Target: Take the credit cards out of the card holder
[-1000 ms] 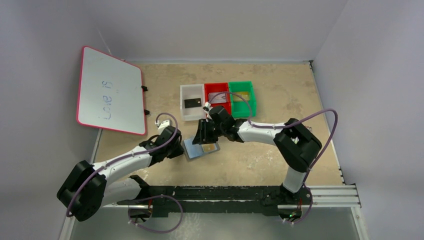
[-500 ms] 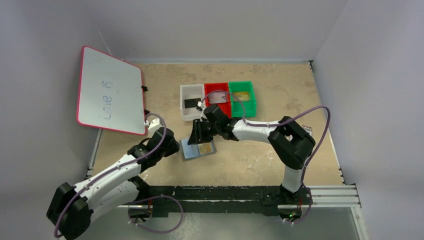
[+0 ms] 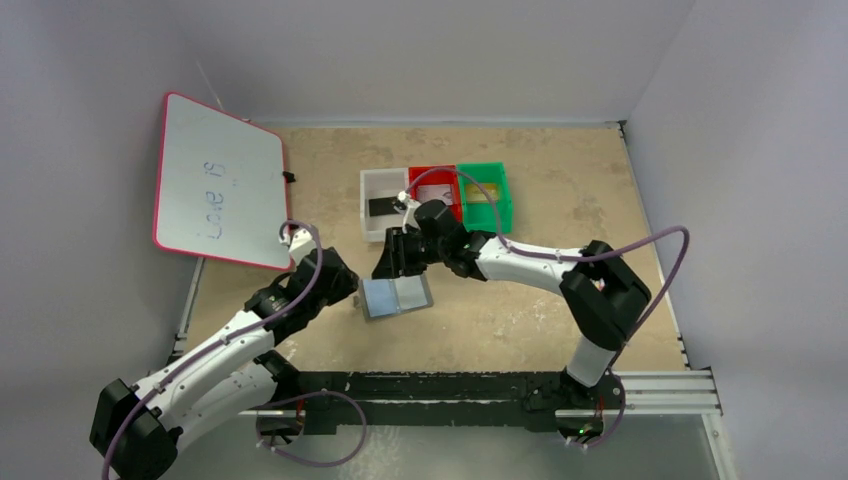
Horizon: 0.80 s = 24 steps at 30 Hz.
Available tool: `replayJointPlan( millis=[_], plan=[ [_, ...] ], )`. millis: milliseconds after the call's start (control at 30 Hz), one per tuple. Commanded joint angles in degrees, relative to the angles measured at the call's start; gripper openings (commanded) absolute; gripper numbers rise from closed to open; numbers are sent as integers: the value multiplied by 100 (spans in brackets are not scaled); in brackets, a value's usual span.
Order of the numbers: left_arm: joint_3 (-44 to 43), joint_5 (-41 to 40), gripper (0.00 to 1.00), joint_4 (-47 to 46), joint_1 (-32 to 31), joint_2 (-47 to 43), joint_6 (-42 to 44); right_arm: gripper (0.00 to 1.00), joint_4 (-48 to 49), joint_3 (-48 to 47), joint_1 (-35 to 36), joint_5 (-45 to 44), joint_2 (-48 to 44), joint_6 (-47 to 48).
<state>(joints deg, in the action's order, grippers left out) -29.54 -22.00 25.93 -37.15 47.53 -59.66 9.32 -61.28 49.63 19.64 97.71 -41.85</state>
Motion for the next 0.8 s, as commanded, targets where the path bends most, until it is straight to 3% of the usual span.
replayJointPlan(
  millis=[0,200,300,500,767],
  plan=[
    [-229,-157,39,12,6,-83,-131,46,107,-300,91,241,358,70],
    [-35,185,42,-265,12,127,-9,54,-1389,-233,91,-1424,-25,-183],
    [66,505,44,-574,7,542,89,56,-1771,-133,88,-1819,-96,-291],
    [70,674,45,-828,6,1291,260,57,-1796,47,83,-1801,-54,-445],
    [144,701,45,-806,6,1489,432,57,-1794,-126,85,-1687,323,-438]
  ],
)
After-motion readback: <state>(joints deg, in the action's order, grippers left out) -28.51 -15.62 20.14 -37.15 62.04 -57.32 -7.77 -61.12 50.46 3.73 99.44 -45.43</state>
